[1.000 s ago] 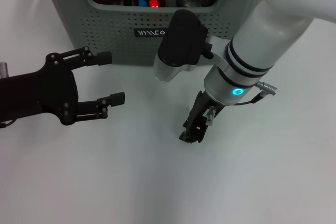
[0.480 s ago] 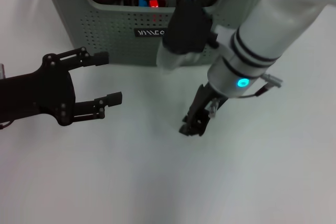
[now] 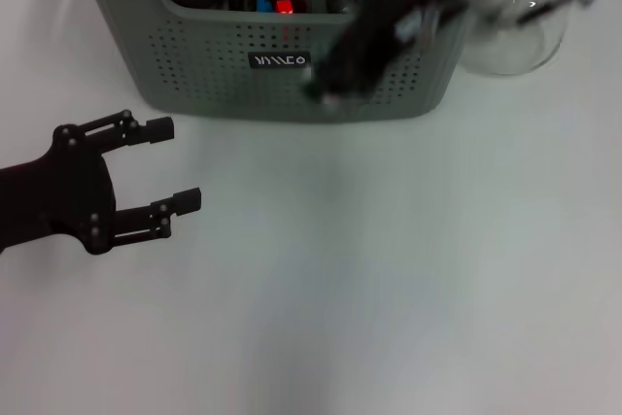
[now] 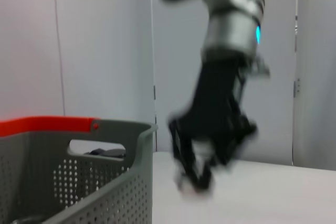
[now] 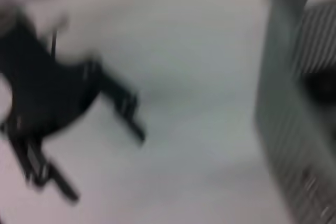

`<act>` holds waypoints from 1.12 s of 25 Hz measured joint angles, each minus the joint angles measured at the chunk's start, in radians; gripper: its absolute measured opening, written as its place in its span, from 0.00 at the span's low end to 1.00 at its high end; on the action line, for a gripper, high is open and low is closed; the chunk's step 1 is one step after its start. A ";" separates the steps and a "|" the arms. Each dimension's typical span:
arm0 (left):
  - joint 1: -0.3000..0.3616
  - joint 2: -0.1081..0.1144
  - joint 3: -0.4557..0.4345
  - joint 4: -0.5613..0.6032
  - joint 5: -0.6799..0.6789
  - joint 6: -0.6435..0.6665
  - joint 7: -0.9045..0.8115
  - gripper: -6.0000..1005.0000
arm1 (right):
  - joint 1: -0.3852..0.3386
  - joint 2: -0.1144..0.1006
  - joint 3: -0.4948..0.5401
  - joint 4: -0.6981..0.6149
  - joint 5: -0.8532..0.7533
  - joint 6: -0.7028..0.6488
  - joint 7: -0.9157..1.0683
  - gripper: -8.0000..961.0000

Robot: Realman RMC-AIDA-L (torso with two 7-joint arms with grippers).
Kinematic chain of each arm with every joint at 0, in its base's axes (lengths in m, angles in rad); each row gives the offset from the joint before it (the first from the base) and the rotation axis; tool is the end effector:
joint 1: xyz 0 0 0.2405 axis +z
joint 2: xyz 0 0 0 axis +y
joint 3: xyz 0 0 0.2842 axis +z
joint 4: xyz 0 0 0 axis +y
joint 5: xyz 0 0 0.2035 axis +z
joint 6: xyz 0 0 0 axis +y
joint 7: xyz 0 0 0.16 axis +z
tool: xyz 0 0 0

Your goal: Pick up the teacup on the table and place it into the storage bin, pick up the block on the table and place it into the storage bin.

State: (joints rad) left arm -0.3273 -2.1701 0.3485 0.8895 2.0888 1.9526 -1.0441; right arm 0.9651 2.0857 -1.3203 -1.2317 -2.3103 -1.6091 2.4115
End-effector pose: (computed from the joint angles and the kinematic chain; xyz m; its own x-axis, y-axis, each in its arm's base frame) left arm -0.3009 0.2538 0.0113 0.8044 0.0512 0.5918 0.2834 -0.9087 -0.3065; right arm 0.0583 0.3913 -0.0490 0.9472 -0.3000 0.1133 -0.2853 -0.9497 -0.1295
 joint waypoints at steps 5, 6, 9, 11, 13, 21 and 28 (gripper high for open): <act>0.005 -0.003 -0.002 -0.007 0.005 0.021 0.001 0.78 | 0.087 -0.003 0.197 -0.079 -0.006 -0.010 0.025 0.18; 0.005 -0.003 -0.002 -0.008 0.004 0.025 0.001 0.78 | 0.107 -0.005 0.229 -0.076 -0.015 0.005 0.028 0.18; 0.001 -0.004 -0.001 -0.013 -0.001 0.037 -0.001 0.78 | 0.151 -0.011 0.282 -0.027 -0.069 0.106 0.029 0.18; -0.005 -0.005 0.002 -0.019 -0.002 0.041 -0.004 0.78 | 0.168 -0.011 0.281 0.036 -0.105 0.193 0.025 0.18; -0.011 -0.005 0.006 -0.029 -0.002 0.043 -0.005 0.78 | 0.188 -0.011 0.269 0.126 -0.132 0.282 0.014 0.18; -0.038 -0.005 0.023 -0.064 0.001 0.045 -0.006 0.78 | 0.221 0.006 0.174 0.446 -0.145 0.601 -0.029 0.18; -0.042 -0.002 0.023 -0.066 0.001 0.039 -0.007 0.78 | 0.216 0.012 0.105 0.608 -0.141 0.780 -0.053 0.21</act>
State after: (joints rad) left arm -0.3694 -2.1724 0.3712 0.8237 2.0903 1.9918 -1.0507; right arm 1.1811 2.0975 -1.2153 -0.6235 -2.4513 -0.8291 2.3582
